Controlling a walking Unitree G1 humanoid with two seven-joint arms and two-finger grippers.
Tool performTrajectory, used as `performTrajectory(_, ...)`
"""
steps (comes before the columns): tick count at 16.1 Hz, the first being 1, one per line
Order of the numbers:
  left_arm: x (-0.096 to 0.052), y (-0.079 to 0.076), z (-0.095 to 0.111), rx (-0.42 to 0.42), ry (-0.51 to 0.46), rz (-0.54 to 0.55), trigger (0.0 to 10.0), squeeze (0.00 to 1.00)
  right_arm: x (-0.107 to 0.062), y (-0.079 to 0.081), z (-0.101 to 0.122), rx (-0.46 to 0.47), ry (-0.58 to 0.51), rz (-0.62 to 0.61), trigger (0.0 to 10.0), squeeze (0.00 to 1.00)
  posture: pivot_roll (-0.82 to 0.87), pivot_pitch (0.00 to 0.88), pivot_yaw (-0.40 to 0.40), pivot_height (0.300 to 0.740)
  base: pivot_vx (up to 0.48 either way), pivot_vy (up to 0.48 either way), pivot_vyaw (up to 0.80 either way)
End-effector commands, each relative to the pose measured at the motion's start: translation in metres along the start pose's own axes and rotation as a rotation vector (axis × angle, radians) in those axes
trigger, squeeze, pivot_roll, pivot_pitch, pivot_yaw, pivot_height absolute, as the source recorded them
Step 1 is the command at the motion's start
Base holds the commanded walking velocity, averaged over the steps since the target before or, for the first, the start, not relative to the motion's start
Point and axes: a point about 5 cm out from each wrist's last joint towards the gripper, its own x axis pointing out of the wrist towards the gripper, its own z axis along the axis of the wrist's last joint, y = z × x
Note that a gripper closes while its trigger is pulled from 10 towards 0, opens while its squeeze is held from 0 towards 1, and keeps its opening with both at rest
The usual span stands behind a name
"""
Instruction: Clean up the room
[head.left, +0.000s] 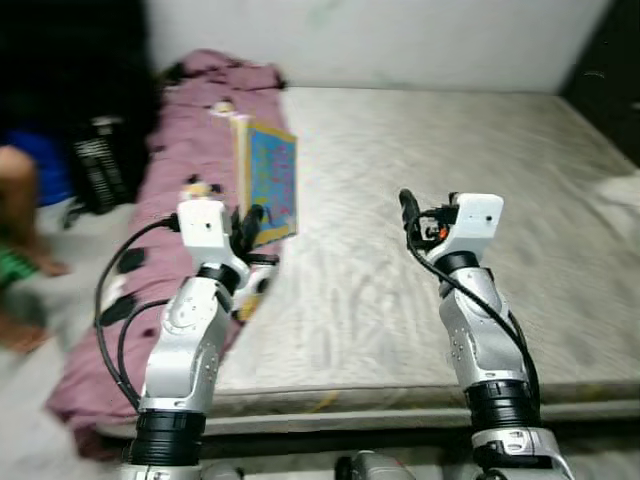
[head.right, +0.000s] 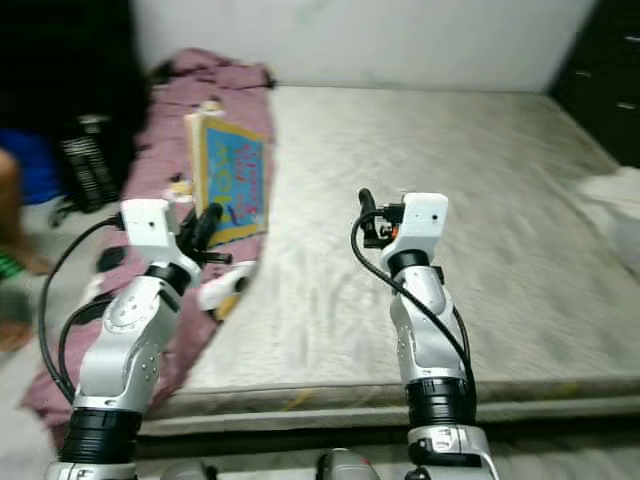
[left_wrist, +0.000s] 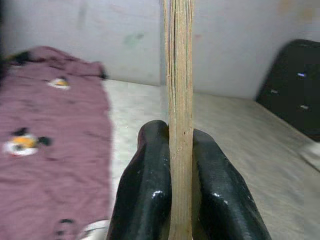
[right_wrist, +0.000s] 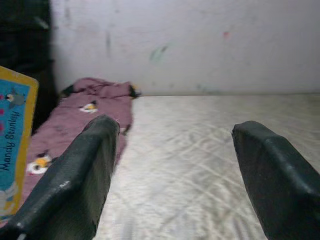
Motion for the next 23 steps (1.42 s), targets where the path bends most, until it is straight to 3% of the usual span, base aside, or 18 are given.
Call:
performTrajectory(1,0.0025,-0.0024,0.0105,0.008,-0.047,-0.007,10.0,0.00,0.0010,-0.0011,0.0013,-0.002,-0.007,0.000,10.0,0.00,-0.04,0.000,-0.018,0.740,0.000,-0.251,0.00)
performTrajectory(23,0.0044,-0.0040,0.0108,-0.005,-0.053,-0.006,10.0,0.00,0.0017,-0.0009,0.0008,-0.016,-0.005,0.009,10.0,0.00,-0.05,0.000,-0.026,0.740,0.000,-0.299,0.00)
